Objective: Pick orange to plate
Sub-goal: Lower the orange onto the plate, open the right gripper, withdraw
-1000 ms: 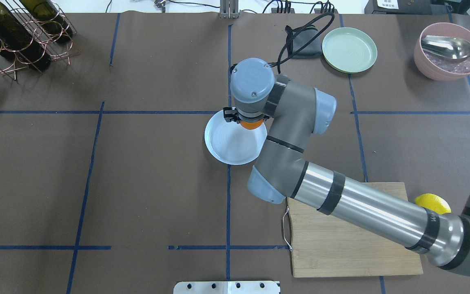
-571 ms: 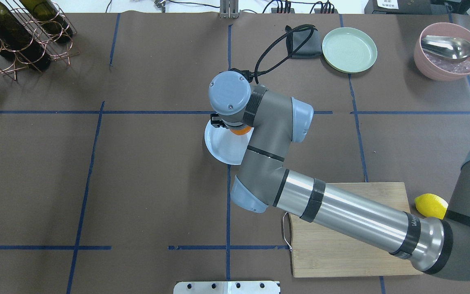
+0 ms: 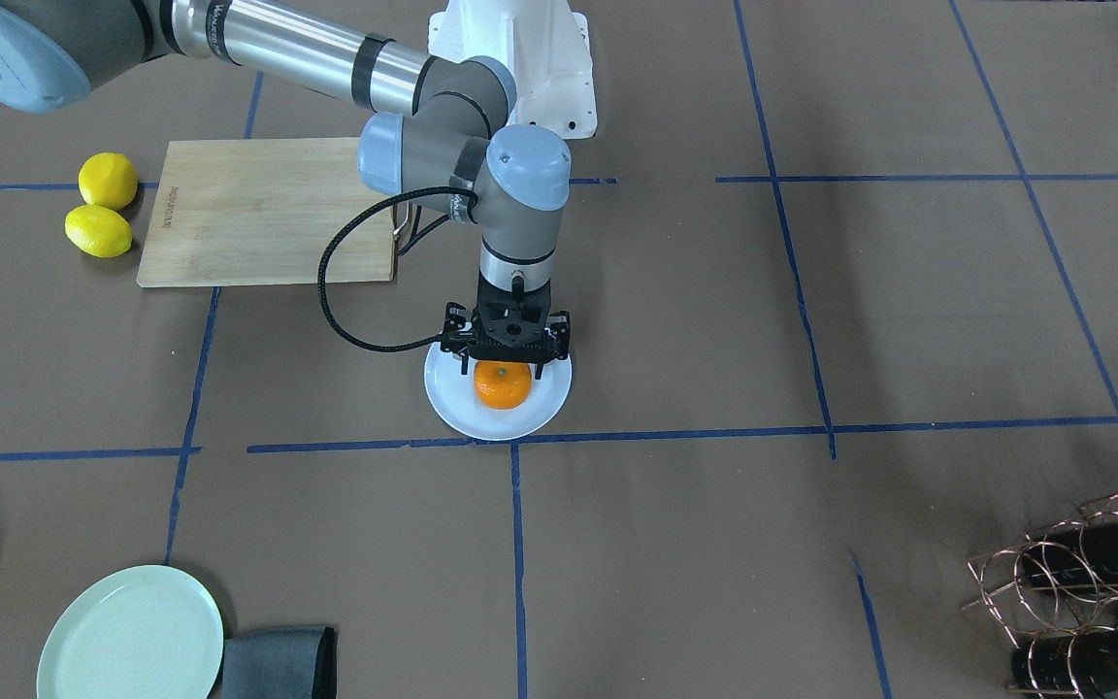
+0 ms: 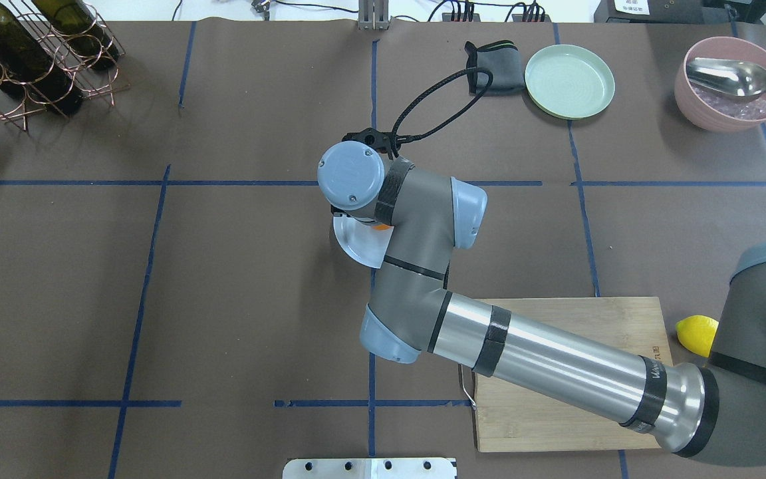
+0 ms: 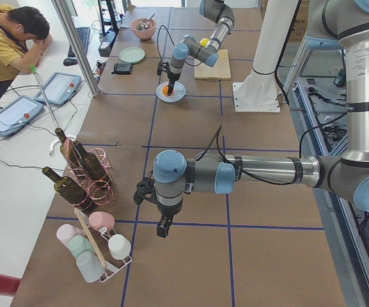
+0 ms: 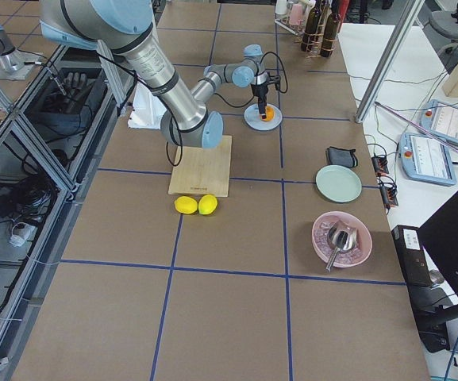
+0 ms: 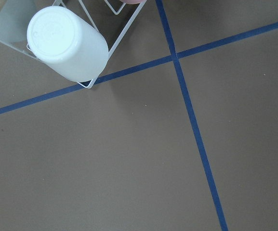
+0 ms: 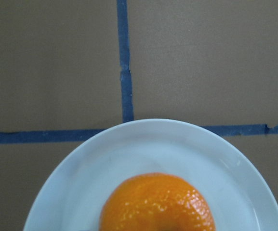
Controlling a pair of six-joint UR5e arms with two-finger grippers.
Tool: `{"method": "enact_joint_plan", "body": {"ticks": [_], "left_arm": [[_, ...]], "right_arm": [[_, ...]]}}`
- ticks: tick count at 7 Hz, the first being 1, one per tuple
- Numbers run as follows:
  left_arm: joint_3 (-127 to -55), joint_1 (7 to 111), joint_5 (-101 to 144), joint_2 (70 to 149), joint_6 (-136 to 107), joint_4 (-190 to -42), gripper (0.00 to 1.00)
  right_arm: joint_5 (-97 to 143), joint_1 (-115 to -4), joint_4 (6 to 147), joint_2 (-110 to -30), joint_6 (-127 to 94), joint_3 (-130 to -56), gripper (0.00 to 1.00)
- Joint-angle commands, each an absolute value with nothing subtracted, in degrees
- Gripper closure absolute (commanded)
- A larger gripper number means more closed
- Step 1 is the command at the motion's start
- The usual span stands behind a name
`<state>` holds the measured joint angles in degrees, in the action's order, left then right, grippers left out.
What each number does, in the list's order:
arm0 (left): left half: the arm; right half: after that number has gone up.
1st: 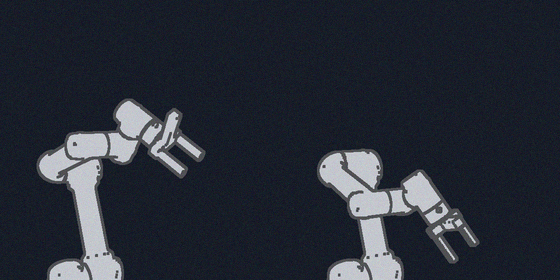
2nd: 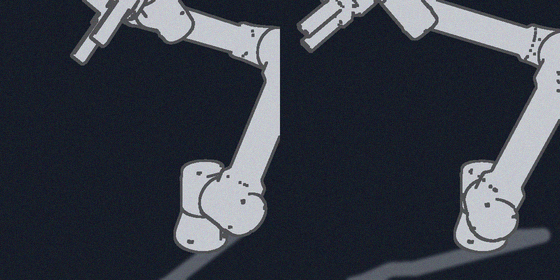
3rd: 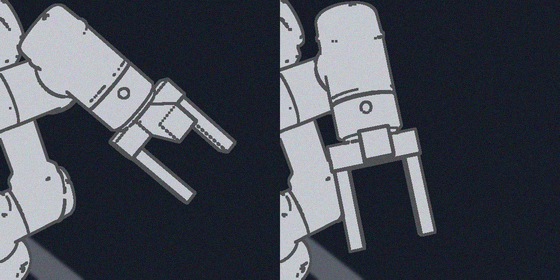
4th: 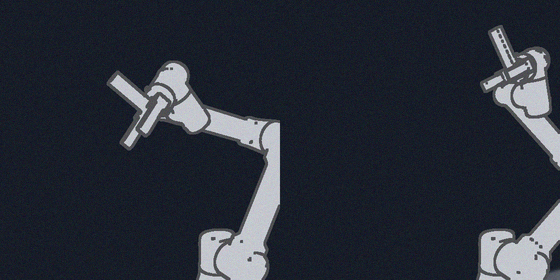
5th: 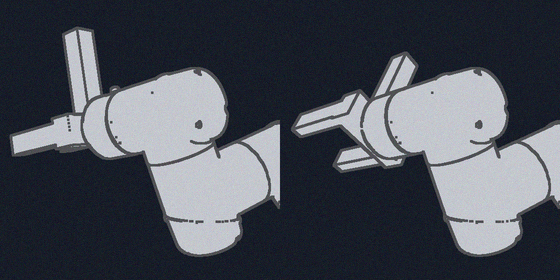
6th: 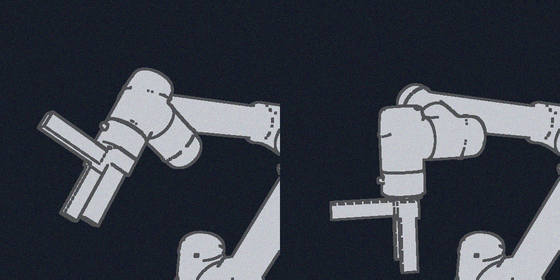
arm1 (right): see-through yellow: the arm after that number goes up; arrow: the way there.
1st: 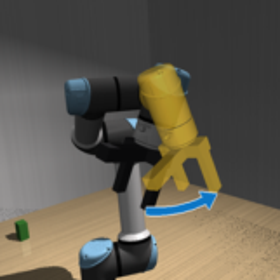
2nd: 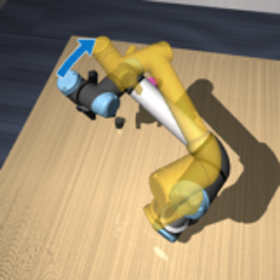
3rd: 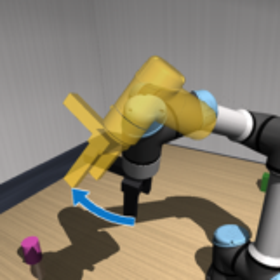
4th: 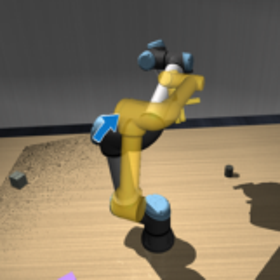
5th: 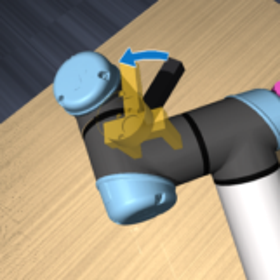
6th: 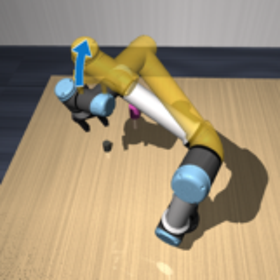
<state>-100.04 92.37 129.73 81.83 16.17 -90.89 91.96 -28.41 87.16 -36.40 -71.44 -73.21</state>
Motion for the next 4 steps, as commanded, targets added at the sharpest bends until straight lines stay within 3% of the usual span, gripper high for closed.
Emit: {"method": "enact_joint_plan", "body": {"ticks": [1,4], "left_arm": [[-99.41,92.37,129.81,81.74,16.17,-90.88,0.00],[-99.40,92.37,138.74,81.48,14.17,-90.09,0.00]], "right_arm": [[96.90,-34.06,90.50,-37.00,-64.83,-76.96,0.00],[114.64,-51.70,100.95,-48.91,-39.04,-95.31,0.00]]}}
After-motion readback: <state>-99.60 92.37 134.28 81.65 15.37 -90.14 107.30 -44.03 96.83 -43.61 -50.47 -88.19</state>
